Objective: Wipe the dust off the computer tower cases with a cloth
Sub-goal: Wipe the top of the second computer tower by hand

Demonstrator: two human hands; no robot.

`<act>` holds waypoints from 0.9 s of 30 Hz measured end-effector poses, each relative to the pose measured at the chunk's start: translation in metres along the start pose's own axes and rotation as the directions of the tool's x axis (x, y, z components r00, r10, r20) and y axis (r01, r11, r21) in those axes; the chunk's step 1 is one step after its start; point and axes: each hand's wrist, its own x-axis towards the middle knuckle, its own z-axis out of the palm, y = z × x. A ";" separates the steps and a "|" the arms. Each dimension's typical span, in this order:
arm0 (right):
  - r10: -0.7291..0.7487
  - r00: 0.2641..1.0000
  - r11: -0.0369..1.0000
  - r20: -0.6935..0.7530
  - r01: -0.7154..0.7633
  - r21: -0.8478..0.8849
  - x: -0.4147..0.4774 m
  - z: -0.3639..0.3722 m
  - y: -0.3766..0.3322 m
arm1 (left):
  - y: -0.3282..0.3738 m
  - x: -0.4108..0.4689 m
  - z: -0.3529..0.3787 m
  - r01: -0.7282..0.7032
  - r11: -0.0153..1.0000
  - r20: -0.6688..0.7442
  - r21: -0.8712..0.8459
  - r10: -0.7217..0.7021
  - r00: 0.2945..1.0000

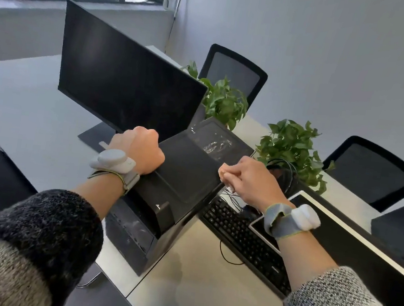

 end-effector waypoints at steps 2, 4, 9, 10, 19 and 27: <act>0.005 1.000 0.999 -0.022 -0.004 0.033 -0.005 0.001 0.012 | 0.000 0.000 0.000 -0.004 1.000 0.000 0.001 0.004 1.000; 0.004 1.000 0.999 -0.021 -0.003 0.050 -0.001 0.003 0.015 | 0.000 0.000 -0.001 -0.009 1.000 0.004 0.001 0.009 1.000; -0.056 0.998 0.998 0.006 0.056 0.038 0.027 0.000 0.002 | -0.001 0.000 -0.001 -0.013 1.000 0.013 0.013 0.013 1.000; -0.077 0.997 0.997 0.014 0.077 0.031 0.036 0.001 -0.004 | -0.002 0.000 -0.001 -0.007 1.000 0.015 0.015 0.007 1.000; -0.085 0.995 0.996 0.045 0.084 0.033 0.130 0.011 -0.070 | 0.002 0.001 -0.001 0.000 0.999 0.007 0.037 -0.001 1.000; -0.051 0.999 0.996 0.009 0.050 0.069 0.136 0.014 -0.084 | 0.004 -0.001 -0.001 -0.010 0.999 -0.026 0.039 0.011 1.000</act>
